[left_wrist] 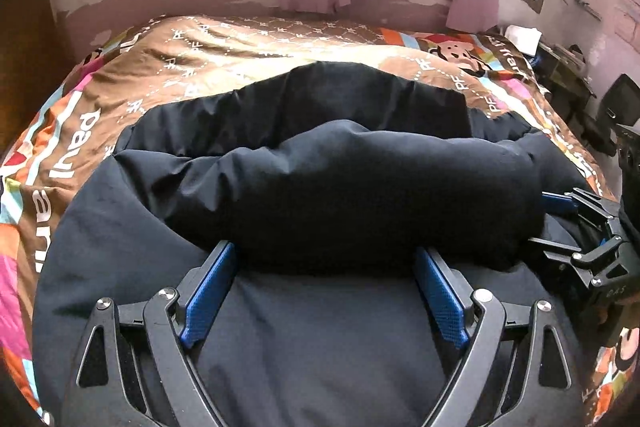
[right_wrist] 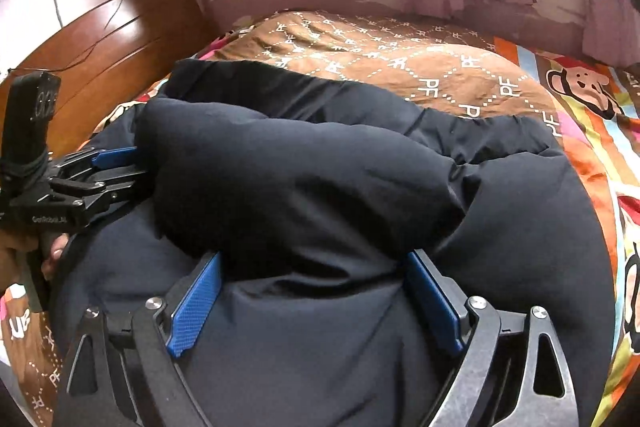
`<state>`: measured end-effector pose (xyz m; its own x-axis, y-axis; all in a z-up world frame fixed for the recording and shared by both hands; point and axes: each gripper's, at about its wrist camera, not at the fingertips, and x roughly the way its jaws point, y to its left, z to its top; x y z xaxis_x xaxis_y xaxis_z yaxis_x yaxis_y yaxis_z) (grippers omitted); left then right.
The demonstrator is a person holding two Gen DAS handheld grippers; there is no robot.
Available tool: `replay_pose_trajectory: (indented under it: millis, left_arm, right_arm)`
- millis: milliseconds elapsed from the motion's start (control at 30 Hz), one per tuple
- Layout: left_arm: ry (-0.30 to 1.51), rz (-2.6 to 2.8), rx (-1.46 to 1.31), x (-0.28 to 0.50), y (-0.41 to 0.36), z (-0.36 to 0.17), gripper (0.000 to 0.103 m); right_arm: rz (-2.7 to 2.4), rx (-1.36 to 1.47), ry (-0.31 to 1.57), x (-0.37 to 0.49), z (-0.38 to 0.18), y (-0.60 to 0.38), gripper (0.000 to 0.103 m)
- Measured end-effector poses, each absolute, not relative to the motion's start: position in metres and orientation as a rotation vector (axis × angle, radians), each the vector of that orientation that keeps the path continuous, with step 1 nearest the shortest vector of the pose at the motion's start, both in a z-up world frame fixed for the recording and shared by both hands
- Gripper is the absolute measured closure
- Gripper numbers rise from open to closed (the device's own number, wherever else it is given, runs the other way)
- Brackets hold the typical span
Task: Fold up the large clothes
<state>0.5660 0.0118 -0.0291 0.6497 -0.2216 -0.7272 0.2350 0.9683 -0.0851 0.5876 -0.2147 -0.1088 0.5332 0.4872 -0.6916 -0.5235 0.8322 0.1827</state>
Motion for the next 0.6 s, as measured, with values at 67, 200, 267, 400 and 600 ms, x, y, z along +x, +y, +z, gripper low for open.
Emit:
replay_pose_trajectory:
  millis: [67,200,267,400,600]
  left_arm:
    - [0.814,-0.238,0.018,0.565,0.012,-0.031,0.016]
    - [0.8,-0.191,0.01,0.569,0.015,-0.032,0.016]
    - [0.795,-0.172,0.005,0.571,0.017,-0.032,0.016]
    - [0.801,-0.13,-0.012,0.577,0.021,-0.033,0.016]
    - [0.807,-0.13,-0.053,0.579,0.027,-0.032,0.016]
  right_arm:
    - [0.59,-0.047,0.809,0.593,-0.11,-0.215,0.013]
    - [0.556,-0.044,0.812,0.601,-0.11,-0.217,0.012]
    - [0.544,-0.041,0.812,0.604,-0.11,-0.219,0.012]
    - [0.517,-0.033,0.816,0.61,-0.112,-0.221,0.012]
    - [0.499,-0.011,0.82,0.612,-0.113,-0.228,0.012]
